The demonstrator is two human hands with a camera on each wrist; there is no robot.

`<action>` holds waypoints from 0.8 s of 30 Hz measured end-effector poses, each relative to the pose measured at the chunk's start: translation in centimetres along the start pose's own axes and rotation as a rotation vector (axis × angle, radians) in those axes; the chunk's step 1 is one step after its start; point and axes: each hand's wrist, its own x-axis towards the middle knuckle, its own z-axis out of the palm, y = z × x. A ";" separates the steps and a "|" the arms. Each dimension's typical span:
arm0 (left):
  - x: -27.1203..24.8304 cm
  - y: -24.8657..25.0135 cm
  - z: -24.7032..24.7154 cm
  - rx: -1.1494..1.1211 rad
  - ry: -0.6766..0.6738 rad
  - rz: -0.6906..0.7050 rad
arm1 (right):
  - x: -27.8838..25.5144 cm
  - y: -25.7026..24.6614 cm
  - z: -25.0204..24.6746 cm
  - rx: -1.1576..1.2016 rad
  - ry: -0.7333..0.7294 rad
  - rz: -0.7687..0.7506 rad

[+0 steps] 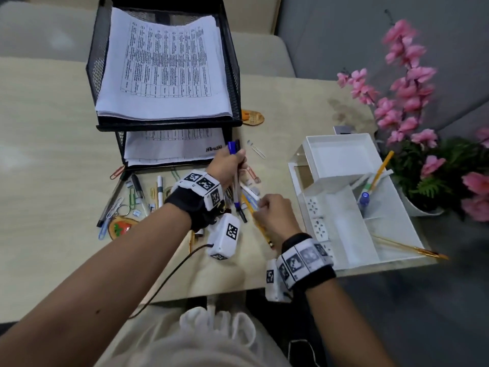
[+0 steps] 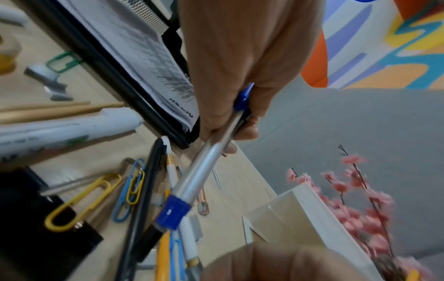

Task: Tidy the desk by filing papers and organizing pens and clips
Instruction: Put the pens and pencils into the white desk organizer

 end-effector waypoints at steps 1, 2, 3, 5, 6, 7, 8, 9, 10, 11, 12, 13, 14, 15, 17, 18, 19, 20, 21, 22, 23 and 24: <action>-0.3 -0.1 0.0 0.085 0.013 0.023 | -0.3 0.2 0.6 -0.111 -0.040 0.001; -0.7 -0.1 0.1 0.187 0.017 0.046 | -0.7 0.2 1.1 -0.216 -0.076 0.001; -1.0 -0.1 0.1 0.306 0.013 0.073 | -1.2 0.2 1.4 -0.286 -0.099 0.002; -1.5 -0.4 0.6 0.550 0.003 0.097 | -2.0 0.6 1.6 -0.328 -0.120 0.017; -1.7 -0.5 1.0 0.661 0.005 0.098 | -2.5 0.9 1.5 -0.326 -0.118 0.020; -1.9 -0.4 1.5 0.746 0.005 0.111 | -2.9 1.2 1.1 -0.312 -0.109 0.022; -2.2 -0.2 2.2 0.799 0.000 0.137 | -3.3 1.8 0.6 -0.289 -0.097 0.032; -2.6 0.2 2.9 0.814 -0.027 0.177 | -3.6 2.4 -0.1 -0.251 -0.077 0.042; -2.8 0.5 3.7 0.811 -0.076 0.221 | -4.0 3.1 -1.2 -0.198 -0.039 0.056; -3.1 0.9 4.6 0.806 -0.132 0.255 | -4.5 3.8 -2.5 -0.138 0.008 0.065; -3.5 1.3 5.6 0.805 -0.180 0.287 | -5.0 4.5 -4.1 -0.077 0.058 0.070; -3.8 1.7 6.7 0.801 -0.216 0.327 | -5.3 5.2 -5.8 -0.018 0.115 0.072; -4.0 2.0 7.8 0.792 -0.235 0.374 | -5.7 5.9 -7.6 0.036 0.180 0.072; -4.3 2.3 9.1 0.782 -0.245 0.424 | -5.9 6.5 -9.5 0.091 0.256 0.065; -4.7 2.9 12.0 0.763 -0.253 0.515 | -5.8 7.6 -12.9 0.167 0.443 0.025; -5.0 3.0 13.5 0.761 -0.256 0.550 | -5.5 8.2 -14.3 0.166 0.538 0.002; -5.1 3.1 15.0 0.766 -0.254 0.575 | -5.1 8.6 -15.5 0.156 0.619 -0.010; -5.0 3.1 16.3 0.770 -0.251 0.589 | -4.6 9.0 -16.4 0.148 0.678 -0.010; -4.9 3.1 17.5 0.763 -0.250 0.591 | -4.1 9.4 -17.0 0.149 0.705 0.003; -4.6 3.1 18.6 0.751 -0.249 0.587 | -3.6 9.8 -17.4 0.142 0.705 0.013; -4.4 3.3 19.5 0.747 -0.246 0.591 | -3.1 10.1 -17.7 0.128 0.692 0.030; -4.0 3.6 20.3 0.758 -0.239 0.609 | -2.8 10.4 -17.8 0.110 0.677 0.043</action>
